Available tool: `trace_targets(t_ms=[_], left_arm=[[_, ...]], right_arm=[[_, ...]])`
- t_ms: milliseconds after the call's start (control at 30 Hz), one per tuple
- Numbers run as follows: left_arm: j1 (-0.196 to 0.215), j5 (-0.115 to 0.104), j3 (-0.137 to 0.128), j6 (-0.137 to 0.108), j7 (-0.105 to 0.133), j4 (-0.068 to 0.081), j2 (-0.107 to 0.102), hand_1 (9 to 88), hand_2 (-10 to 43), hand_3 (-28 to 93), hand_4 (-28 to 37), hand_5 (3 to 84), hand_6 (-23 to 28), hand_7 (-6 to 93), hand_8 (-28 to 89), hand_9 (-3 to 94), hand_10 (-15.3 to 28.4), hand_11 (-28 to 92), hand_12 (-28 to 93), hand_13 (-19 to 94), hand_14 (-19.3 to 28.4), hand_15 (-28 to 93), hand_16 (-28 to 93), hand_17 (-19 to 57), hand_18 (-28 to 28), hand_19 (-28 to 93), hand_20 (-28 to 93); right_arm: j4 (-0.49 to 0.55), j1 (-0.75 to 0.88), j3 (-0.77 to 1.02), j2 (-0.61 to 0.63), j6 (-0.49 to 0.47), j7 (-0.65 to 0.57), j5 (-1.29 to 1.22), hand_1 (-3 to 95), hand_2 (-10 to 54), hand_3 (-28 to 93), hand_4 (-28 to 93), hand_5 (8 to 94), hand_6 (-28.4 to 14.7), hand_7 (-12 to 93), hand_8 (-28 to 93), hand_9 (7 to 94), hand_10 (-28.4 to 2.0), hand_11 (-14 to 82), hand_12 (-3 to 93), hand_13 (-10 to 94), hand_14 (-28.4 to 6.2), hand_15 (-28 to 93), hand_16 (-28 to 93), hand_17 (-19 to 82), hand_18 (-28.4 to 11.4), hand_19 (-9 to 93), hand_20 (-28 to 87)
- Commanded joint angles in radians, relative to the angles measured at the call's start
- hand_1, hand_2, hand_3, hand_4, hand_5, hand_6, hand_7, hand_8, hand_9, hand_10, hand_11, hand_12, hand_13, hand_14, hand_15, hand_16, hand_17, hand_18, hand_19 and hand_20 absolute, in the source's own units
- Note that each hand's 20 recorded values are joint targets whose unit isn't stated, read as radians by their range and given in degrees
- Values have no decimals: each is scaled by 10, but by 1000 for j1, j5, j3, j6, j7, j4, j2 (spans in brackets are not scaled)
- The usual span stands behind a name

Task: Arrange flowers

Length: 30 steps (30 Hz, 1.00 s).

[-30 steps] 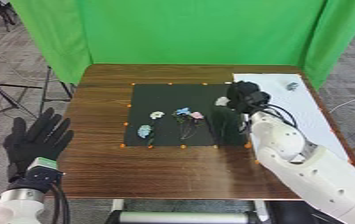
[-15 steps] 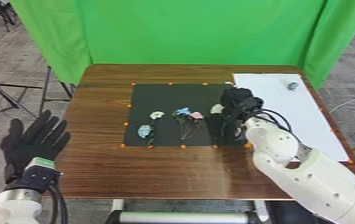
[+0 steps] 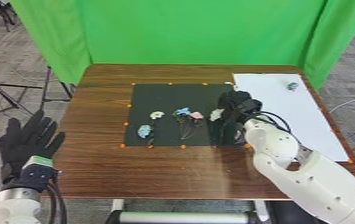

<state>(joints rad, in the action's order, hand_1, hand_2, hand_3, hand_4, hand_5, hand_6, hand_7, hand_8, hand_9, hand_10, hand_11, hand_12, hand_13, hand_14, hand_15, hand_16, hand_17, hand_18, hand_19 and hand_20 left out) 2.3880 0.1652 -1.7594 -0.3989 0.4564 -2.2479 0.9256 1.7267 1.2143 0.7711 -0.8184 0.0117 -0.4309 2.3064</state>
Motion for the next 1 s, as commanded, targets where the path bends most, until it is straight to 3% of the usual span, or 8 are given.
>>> trace_targets(t_ms=[33,167,333,433,500,533,700,1000], left_arm=[[15,-3,-4,-1,2,-8,1,253,65,716,-283,291,66,177,-109,191,121,194,100,67,103,267,-73,-68,109,236,79],[15,-5,-3,1,2,-7,-1,252,64,718,-283,292,67,177,-110,193,122,196,100,68,104,268,-72,-68,109,235,78],[9,-1,-3,10,0,-2,-4,253,64,717,-283,291,67,177,-110,198,124,198,99,72,105,268,-72,-67,109,235,78],[12,23,-5,29,-15,14,0,253,64,716,-283,292,67,177,-110,200,124,199,98,76,106,268,-71,-67,109,235,79],[9,-5,5,7,-2,11,2,251,66,714,-283,294,68,178,-109,207,124,201,99,87,111,272,-70,-67,109,236,79],[14,3,2,14,-7,12,8,251,66,714,-283,296,68,178,-109,212,125,202,99,92,113,273,-70,-66,110,236,79],[18,4,5,10,2,11,4,249,68,715,-283,303,68,175,-109,218,127,202,97,98,114,275,-69,-66,111,238,78],[9,-6,25,18,21,11,-2,244,76,714,-283,305,68,175,-109,221,127,203,96,111,120,282,-68,-65,112,238,77]], right_arm=[[50,32,39,9,-61,-8,2,518,-95,751,-283,615,-5,216,-147,624,-126,133,132,708,-66,563,353,352,-224,818,349],[88,50,78,20,-101,-23,0,511,-95,757,-283,606,-9,212,-146,618,-131,132,132,703,-68,570,350,351,-226,820,351],[74,56,117,45,-59,-50,28,536,-95,743,-283,575,-14,198,-143,593,-133,124,130,695,-61,572,355,351,-227,824,352],[8,47,149,47,-33,-76,23,534,-95,738,-283,570,-15,195,-140,585,-138,122,131,670,-64,553,354,352,-229,827,352],[-34,37,171,56,-1,-78,16,507,-95,759,-283,560,-17,197,-141,560,-143,123,135,617,-89,552,341,351,-232,833,354],[-57,26,181,55,5,-71,9,452,-95,804,-283,548,-22,204,-146,521,-154,122,132,524,-128,562,243,336,-230,843,355],[-163,-68,157,66,35,-81,-10,388,-95,826,-282,508,-32,203,-146,453,-164,109,124,373,-156,434,118,268,-214,743,306],[-315,-190,123,60,29,-89,-74,202,67,793,-268,442,-50,182,-134,374,-180,98,115,236,-165,359,56,187,-198,670,250]])
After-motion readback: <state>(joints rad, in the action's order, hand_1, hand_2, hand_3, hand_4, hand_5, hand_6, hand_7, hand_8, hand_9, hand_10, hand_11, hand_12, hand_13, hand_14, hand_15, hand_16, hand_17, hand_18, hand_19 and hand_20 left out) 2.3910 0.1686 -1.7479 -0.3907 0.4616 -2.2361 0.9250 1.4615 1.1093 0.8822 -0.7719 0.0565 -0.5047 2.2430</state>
